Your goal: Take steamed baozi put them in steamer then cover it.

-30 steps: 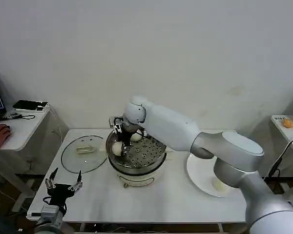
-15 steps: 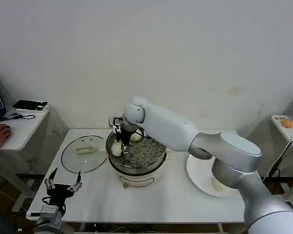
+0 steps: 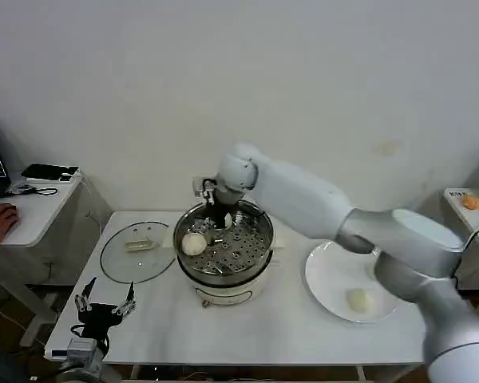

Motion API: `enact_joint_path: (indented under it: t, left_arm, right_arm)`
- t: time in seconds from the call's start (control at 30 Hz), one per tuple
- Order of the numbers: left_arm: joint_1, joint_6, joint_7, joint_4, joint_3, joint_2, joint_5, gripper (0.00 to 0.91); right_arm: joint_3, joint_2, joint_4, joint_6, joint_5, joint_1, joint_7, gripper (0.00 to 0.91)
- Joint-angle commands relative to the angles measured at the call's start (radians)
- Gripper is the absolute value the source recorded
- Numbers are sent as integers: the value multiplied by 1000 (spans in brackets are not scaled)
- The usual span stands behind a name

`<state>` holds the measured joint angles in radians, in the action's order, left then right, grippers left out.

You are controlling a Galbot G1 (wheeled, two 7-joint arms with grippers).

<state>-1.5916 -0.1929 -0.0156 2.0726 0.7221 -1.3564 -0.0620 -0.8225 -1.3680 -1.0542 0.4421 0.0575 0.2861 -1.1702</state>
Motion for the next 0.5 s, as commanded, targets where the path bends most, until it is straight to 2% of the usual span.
enact_joint_path:
  t: [0.03, 0.2, 0.4, 0.5]
  left_arm:
    - [-7, 2, 2, 0, 11, 5, 13, 907]
    - [-6, -5, -7, 18, 16, -6, 20, 907]
    - [-10, -5, -7, 20, 12, -5, 20, 907]
    - [-7, -5, -6, 14, 10, -6, 19, 907]
  right_arm:
    - [37, 331, -267, -17, 35, 61, -77, 907]
    - [76, 515, -362, -64, 29, 76, -127, 907]
    - [135, 715, -416, -72, -3, 5, -130, 907]
    - [160, 778, -429, -85, -51, -38, -149, 907]
